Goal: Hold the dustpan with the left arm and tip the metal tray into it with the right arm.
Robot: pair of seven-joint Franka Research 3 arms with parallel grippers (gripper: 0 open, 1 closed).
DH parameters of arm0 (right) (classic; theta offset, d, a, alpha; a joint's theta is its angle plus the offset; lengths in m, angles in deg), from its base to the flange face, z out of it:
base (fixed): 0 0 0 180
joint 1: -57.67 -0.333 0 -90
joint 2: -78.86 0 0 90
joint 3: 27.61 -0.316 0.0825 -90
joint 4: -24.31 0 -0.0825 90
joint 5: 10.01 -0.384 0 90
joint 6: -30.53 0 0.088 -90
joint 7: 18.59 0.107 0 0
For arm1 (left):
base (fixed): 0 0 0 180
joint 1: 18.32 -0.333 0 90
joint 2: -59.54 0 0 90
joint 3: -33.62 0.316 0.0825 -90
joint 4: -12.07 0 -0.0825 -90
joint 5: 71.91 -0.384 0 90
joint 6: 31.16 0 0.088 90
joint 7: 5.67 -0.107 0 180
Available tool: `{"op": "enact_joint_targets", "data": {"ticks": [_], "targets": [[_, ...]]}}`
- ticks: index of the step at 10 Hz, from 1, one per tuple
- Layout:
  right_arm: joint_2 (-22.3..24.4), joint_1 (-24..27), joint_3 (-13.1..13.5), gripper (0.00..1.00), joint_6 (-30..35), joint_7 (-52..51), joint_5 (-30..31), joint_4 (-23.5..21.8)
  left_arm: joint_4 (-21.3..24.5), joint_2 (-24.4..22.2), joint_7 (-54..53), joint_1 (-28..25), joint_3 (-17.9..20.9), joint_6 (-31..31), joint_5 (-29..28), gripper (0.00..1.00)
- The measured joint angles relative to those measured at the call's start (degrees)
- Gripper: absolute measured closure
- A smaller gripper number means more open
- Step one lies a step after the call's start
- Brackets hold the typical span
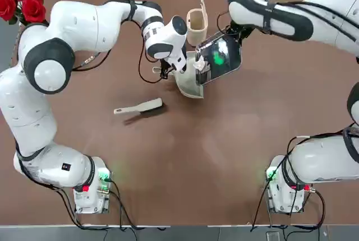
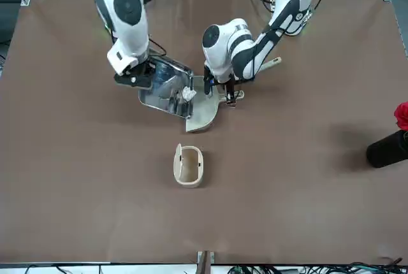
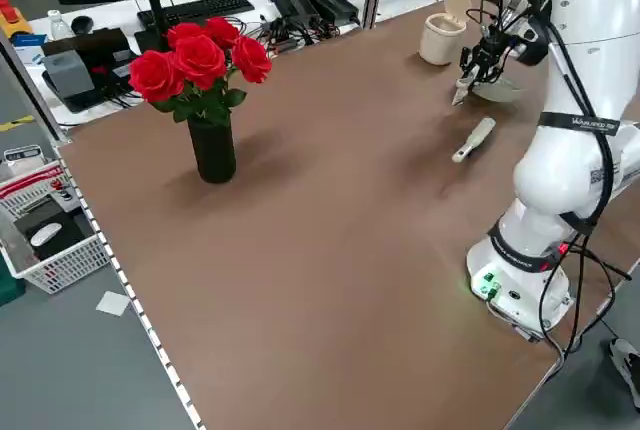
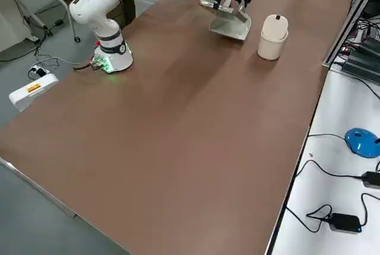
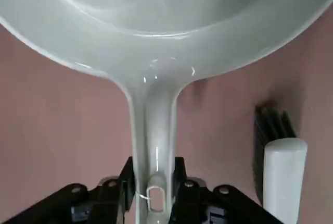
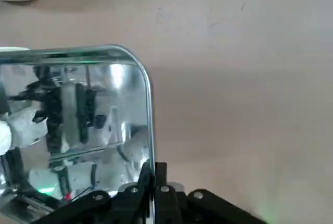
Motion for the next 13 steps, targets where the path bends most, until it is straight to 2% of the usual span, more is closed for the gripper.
{"op": "enact_joint_targets", "data": {"ticks": [3, 5, 7, 10, 13], "targets": [[-0.48, -2.31, -4.1, 0.95, 1.43, 6.66, 8.17, 1.4, -0.01, 0.14, 0.0, 0.04, 0.0, 0.01, 0.0, 0.67], [-3.48, -3.43, -6.86, 0.95, 6.51, 11.68, 13.58, 4.48, -0.01, 0.17, 0.0, 0.11, 0.0, 0.02, 0.0, 0.67], [-7.31, -5.25, -7.3, 0.95, 10.46, 14.85, 16.79, 8.53, -0.01, 0.21, 0.0, 0.34, -0.01, 0.03, 0.0, 0.67], [-10.19, -7.88, -7.33, 0.95, 15.09, 18.97, 20.16, 12.3, 0.0, 0.24, 0.0, 0.49, -0.01, 0.09, 0.0, 0.67], [-13.29, -13.02, -7.42, 0.95, 21.37, 25.69, 27.14, 15.84, 0.01, 0.26, 0.0, 0.5, 0.01, 0.14, 0.0, 0.67]]}}
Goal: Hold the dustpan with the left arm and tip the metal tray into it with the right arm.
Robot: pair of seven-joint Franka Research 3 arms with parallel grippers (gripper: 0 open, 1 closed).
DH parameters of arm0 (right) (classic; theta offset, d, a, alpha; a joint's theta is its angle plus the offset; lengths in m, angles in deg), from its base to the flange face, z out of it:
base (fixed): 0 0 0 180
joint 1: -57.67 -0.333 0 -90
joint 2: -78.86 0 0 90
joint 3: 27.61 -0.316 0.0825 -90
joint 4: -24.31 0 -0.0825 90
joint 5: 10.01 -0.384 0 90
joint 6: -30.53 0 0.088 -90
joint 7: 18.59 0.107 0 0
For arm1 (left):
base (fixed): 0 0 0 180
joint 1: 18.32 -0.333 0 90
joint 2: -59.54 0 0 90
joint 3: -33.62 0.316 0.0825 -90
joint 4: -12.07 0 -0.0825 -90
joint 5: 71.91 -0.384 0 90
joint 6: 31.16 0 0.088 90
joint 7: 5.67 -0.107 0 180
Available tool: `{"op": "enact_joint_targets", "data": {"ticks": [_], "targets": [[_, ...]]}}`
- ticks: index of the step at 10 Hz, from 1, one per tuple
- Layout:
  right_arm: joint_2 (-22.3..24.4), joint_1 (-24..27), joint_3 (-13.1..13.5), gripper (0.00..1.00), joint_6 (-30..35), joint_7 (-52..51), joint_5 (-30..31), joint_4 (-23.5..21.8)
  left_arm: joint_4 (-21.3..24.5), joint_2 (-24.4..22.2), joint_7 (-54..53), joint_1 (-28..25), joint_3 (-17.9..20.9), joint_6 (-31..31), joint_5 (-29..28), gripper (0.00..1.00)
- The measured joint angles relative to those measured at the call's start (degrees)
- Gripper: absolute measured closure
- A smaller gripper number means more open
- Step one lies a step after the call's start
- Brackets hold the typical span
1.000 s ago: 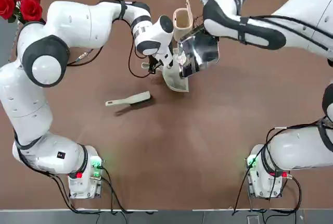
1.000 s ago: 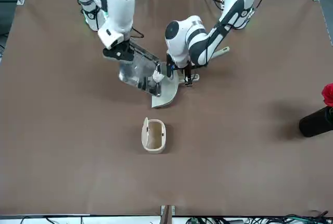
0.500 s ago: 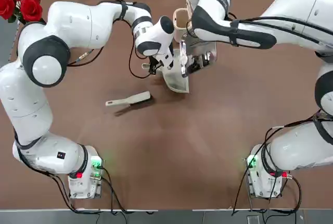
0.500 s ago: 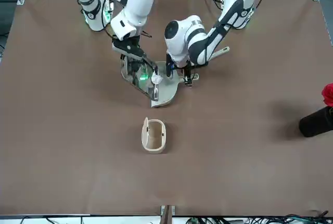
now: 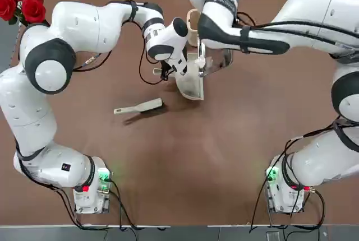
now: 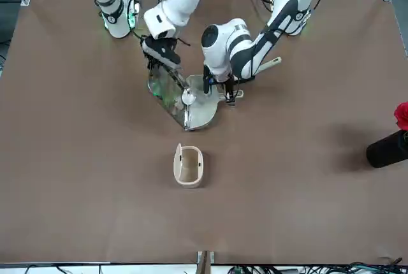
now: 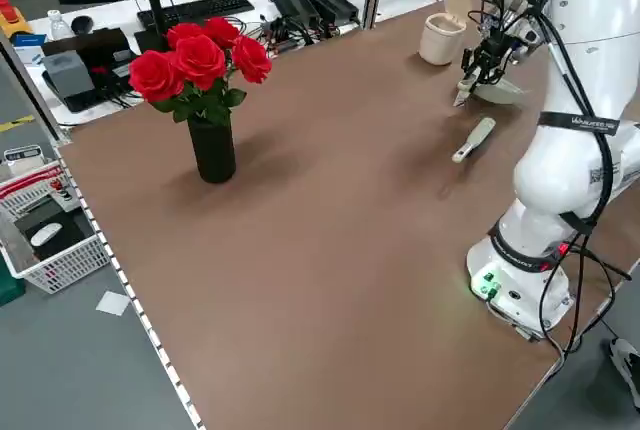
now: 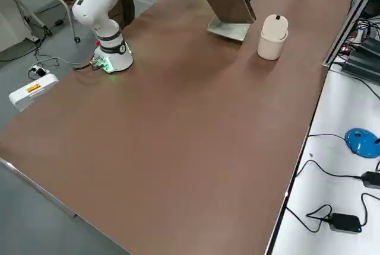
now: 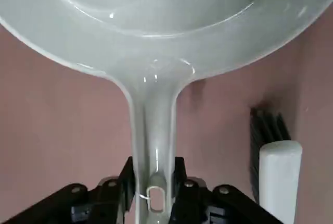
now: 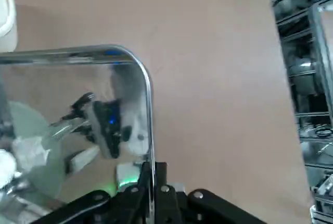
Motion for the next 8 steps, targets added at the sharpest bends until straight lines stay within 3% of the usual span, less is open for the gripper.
{"op": "enact_joint_targets", "data": {"ticks": [3, 8], "targets": [[-3.85, -3.41, -0.01, 0.95, 2.13, 2.57, 1.63, 3.67, 0.01, 0.02, 0.0, 0.01, 0.01, 0.03, 0.0, 0.67], [-7.54, -9.05, -0.04, 0.95, 11.82, 3.02, 9.72, 7.94, 0.0, 0.03, 0.0, 0.0, 0.05, 0.06, 0.0, 0.67]]}}
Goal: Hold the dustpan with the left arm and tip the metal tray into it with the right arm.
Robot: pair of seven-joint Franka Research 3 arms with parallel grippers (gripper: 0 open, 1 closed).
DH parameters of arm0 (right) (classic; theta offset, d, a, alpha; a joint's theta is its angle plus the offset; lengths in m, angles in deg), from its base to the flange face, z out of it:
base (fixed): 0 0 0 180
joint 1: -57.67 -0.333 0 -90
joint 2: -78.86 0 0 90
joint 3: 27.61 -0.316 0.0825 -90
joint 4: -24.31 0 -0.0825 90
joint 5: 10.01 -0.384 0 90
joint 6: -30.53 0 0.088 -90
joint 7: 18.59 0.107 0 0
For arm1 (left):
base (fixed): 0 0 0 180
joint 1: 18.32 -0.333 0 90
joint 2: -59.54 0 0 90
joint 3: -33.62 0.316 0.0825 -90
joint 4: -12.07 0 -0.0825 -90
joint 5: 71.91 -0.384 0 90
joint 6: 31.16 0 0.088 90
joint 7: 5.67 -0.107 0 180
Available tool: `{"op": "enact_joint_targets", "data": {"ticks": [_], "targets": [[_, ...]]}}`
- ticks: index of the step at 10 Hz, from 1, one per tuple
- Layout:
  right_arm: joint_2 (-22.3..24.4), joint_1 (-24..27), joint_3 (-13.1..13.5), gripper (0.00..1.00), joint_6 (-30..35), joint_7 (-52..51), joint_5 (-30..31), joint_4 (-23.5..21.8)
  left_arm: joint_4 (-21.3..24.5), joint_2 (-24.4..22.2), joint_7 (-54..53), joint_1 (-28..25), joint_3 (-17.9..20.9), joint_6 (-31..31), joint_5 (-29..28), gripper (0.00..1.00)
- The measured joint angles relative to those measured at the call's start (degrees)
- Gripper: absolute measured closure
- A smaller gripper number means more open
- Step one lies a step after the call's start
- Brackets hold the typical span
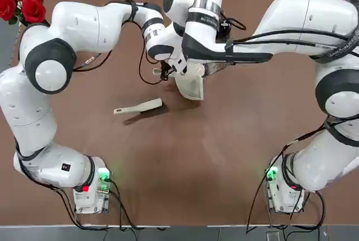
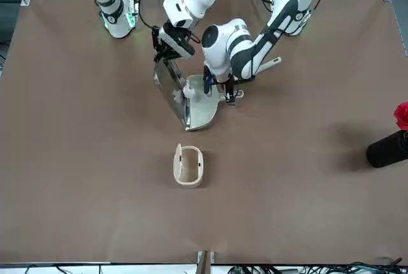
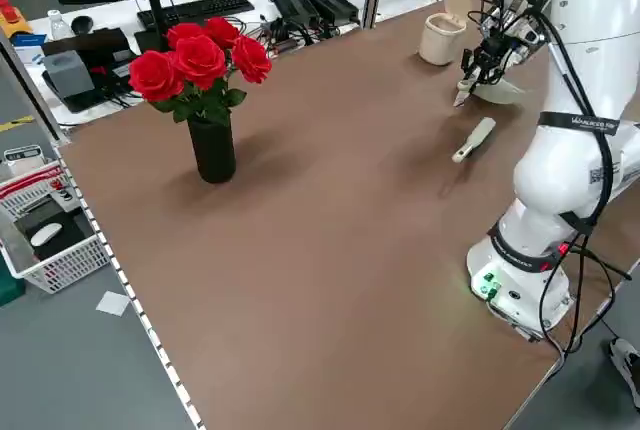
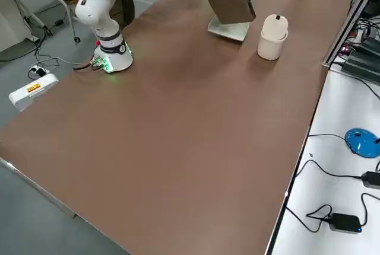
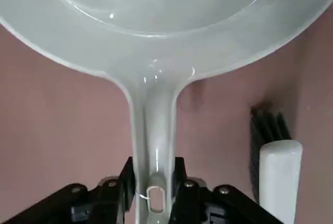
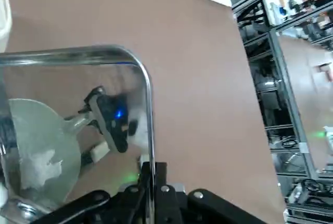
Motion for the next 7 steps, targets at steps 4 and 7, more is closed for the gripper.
{"op": "enact_joint_targets", "data": {"ticks": [4, 7], "targets": [[-4.79, -2.38, 0.01, 0.95, 3.53, 0.11, 3.08, 5.61, 0.06, 0.06, 0.0, 0.02, 0.01, 0.41, 0.0, 0.67], [-4.83, 0.47, -1.91, 0.95, 4.22, -1.45, 3.07, 6.51, 0.13, 0.07, 0.0, -0.1, 0.03, 0.72, 0.0, 0.67]]}}
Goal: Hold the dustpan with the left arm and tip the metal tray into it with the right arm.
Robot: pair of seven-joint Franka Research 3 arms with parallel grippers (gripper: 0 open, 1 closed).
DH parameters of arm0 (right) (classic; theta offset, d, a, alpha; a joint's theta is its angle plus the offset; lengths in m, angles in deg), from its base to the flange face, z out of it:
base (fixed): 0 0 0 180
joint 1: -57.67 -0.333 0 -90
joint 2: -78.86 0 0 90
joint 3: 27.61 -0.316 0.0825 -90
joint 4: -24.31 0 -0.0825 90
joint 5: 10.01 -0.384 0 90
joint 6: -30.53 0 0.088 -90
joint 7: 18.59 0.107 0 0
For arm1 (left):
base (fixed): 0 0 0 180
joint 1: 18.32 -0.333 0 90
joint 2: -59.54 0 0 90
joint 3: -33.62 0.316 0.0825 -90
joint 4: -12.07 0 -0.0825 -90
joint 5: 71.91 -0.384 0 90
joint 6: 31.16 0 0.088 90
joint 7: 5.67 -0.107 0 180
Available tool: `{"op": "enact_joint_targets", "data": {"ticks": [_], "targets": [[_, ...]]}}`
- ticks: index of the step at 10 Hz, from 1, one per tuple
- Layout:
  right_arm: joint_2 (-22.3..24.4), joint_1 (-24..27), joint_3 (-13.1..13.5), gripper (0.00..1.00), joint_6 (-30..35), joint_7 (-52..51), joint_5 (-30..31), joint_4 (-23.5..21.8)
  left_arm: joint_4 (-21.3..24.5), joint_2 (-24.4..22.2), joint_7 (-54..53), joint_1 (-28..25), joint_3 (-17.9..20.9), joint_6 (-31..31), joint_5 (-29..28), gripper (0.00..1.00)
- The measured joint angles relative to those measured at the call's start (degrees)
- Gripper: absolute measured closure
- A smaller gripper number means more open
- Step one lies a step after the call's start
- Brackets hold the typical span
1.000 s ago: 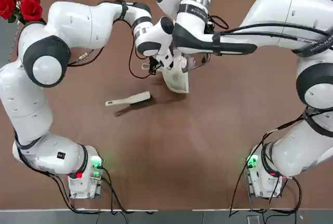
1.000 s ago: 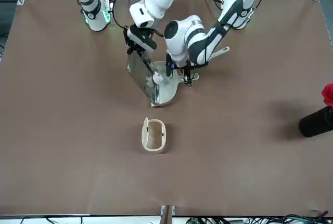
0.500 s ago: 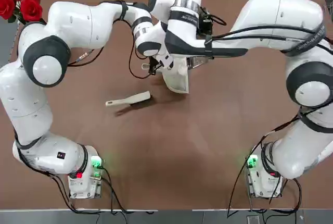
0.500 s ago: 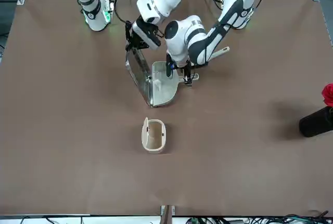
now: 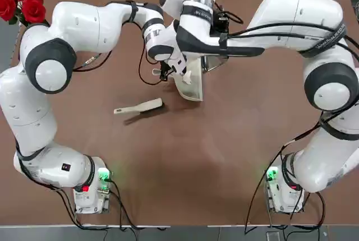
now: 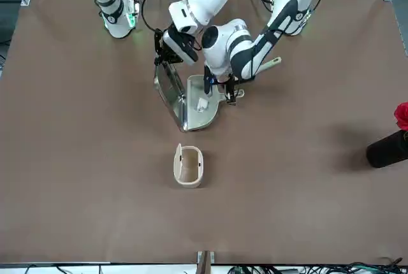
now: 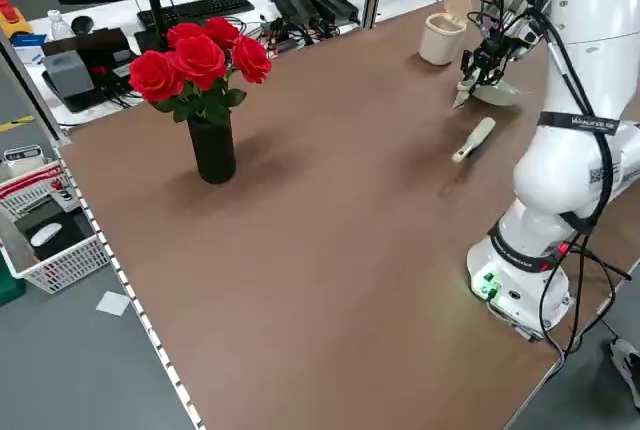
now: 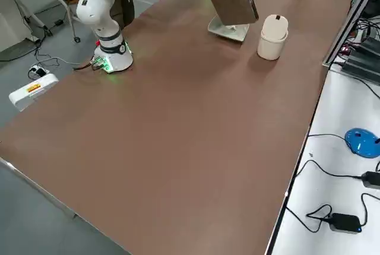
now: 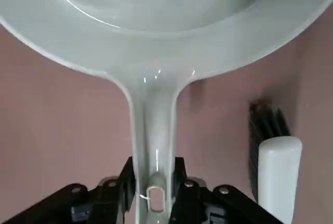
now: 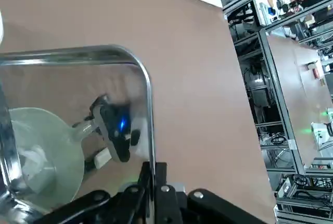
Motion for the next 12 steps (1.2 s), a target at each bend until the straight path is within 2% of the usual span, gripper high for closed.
{"op": "enact_joint_targets", "data": {"ticks": [3, 5, 8, 9, 10, 12], "targets": [[0.71, 7.38, -3.64, 0.95, -0.88, -5.22, -1.44, 0.92, -0.26, -0.9, -0.17, -1.04, -0.04, 1.23, -0.07, 0.67], [2.92, 12.51, -3.99, 0.95, -3.92, -9.28, -4.34, 1.48, -0.5, -3.6, -2.28, -2.1, -0.36, 2.56, 0.66, 0.67], [5.57, 21.03, -3.58, 0.95, -9.76, -16.96, -9.99, 1.59, -0.82, -10.37, -8.27, -3.34, 0.25, 4.24, 6.86, 0.67], [6.69, 23.87, -2.57, 0.95, -11.65, -19.35, -13.1, 1.63, -0.95, -12.77, -9.67, -3.4, 1.45, 5.08, 8.48, 0.67], [8.05, 25.89, -0.29, 0.95, -13.65, -21.73, -16.94, 1.68, -1.15, -15.08, -10.58, -3.46, 2.88, 6.29, 9.65, 0.67], [11.29, 27.54, 7.38, 0.95, -17.43, -28.98, -24.37, 1.75, -2.7, -18.33, -11.13, -3.88, 5.35, 8.5, 10.32, 0.67]]}}
